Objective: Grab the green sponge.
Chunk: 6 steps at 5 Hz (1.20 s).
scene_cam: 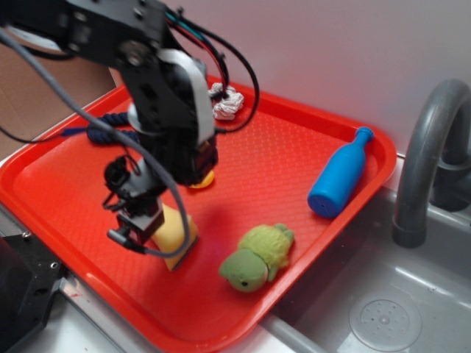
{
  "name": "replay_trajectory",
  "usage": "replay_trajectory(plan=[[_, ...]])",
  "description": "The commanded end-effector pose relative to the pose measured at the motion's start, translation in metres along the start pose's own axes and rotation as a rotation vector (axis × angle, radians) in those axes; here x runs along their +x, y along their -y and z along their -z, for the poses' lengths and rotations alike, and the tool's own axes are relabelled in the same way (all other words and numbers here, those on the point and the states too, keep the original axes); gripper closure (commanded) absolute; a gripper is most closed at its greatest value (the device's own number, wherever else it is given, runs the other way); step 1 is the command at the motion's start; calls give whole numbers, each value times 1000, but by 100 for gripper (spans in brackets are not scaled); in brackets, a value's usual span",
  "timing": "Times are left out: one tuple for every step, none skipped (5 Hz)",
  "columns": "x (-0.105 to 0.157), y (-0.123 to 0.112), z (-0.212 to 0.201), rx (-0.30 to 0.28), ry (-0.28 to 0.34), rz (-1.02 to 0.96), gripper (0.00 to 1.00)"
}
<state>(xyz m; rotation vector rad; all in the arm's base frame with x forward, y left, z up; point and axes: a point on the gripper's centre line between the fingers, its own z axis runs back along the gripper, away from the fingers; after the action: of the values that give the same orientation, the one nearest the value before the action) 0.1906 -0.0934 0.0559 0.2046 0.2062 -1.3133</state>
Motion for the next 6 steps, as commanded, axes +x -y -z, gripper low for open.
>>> replay_trajectory(plan=[[-13, 15, 6, -141, 0, 41, 0], [-4, 18, 15, -134, 38, 30, 66], [2, 21, 21, -109, 63, -6, 100], [7, 27, 27, -66, 61, -25, 100], [-2, 25, 14, -52, 30, -170, 100], [-33, -5, -28, -10, 29, -439, 100]])
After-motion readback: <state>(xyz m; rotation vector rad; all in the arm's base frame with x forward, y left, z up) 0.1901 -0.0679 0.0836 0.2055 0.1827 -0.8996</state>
